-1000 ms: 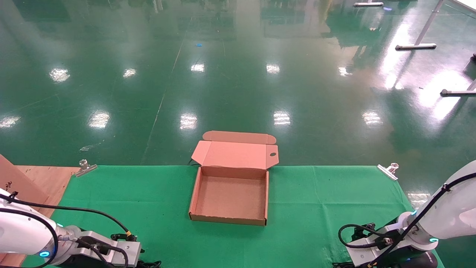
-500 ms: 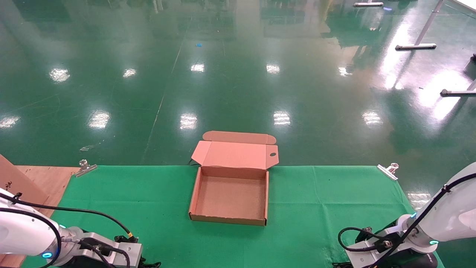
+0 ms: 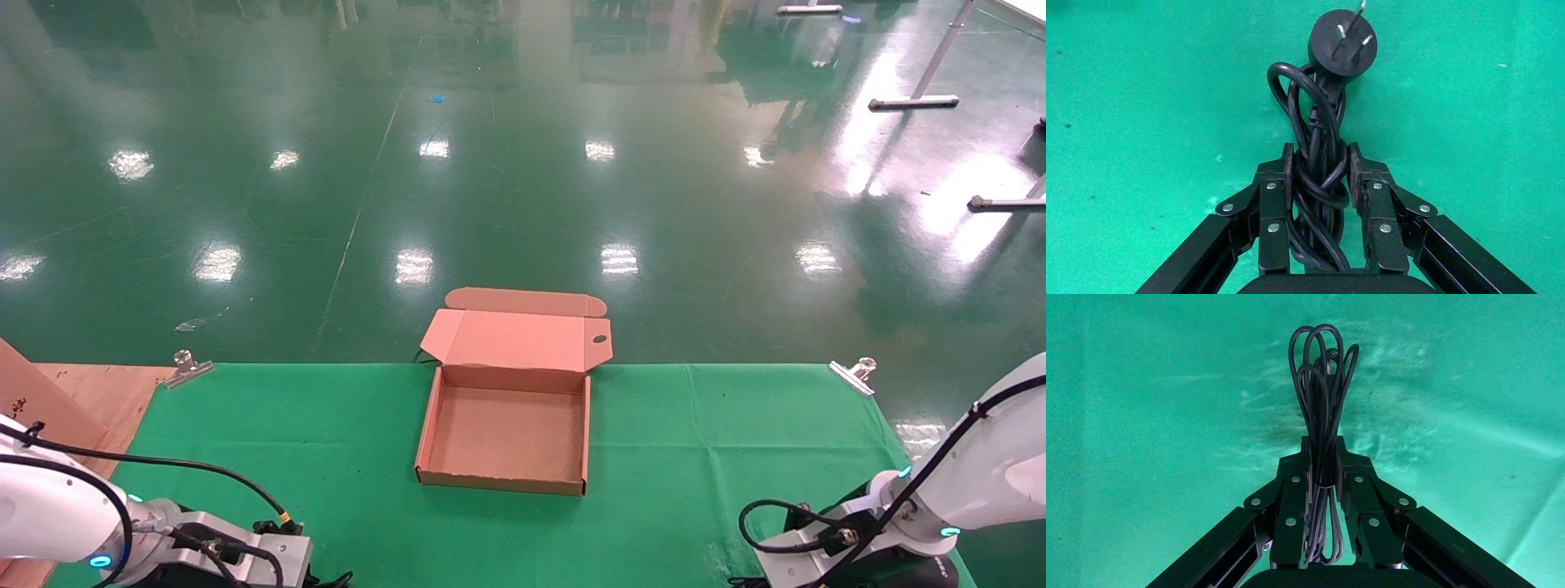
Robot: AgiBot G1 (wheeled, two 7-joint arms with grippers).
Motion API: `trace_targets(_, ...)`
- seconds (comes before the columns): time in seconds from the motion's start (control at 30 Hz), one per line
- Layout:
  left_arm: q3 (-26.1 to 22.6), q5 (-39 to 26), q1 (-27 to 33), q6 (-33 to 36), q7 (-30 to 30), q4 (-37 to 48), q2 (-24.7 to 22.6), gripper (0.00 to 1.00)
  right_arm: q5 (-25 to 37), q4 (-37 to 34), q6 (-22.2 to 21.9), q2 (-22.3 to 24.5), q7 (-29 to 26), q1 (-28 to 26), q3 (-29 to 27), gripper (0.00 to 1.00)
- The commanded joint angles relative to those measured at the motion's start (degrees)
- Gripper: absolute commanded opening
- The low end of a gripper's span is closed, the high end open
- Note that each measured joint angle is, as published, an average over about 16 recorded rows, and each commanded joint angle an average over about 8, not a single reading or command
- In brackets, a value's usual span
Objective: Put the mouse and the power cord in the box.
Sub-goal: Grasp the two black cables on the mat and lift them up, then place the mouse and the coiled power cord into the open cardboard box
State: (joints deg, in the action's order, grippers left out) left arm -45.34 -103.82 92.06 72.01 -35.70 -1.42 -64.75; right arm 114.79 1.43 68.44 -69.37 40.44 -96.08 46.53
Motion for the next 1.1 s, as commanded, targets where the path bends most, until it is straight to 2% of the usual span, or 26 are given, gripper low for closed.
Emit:
trace_targets(0.03, 0.06, 0.08, 0.28, 0.27, -0.09, 0.14, 0.17, 0.0, -0.21, -0.1, 0.29, 0.05, 0.18, -0.24, -0.15, 0.0)
trace_targets(0.37, 0.25, 0.32, 8.32, 5.74, -0.49, -1.88, 1.93, 0.0, -4.22, 1.33, 9.18, 1.4, 1.57, -8.8, -2.89, 0.0)
trace_targets(0.67, 0.26, 0.1, 19.08, 10.65, 1.92, -6.3, 1.85, 0.0, -7.15, 3.53, 16.59, -1.17, -1.54, -18.67, -4.89, 0.0)
trace_targets(0.9, 1.42, 1.42, 29.42, 14.79, 4.67, -10.87, 1.5, 0.0, -8.92, 5.96, 17.42, -5.6, -6.74, -28.94, -6.22, 0.0)
trace_targets(1.1, 2.06, 2.17, 34.45, 15.47, 5.91, -14.01, -0.34, 0.0, -9.89, 10.14, 15.16, -8.69, -10.72, -30.3, -5.7, 0.0)
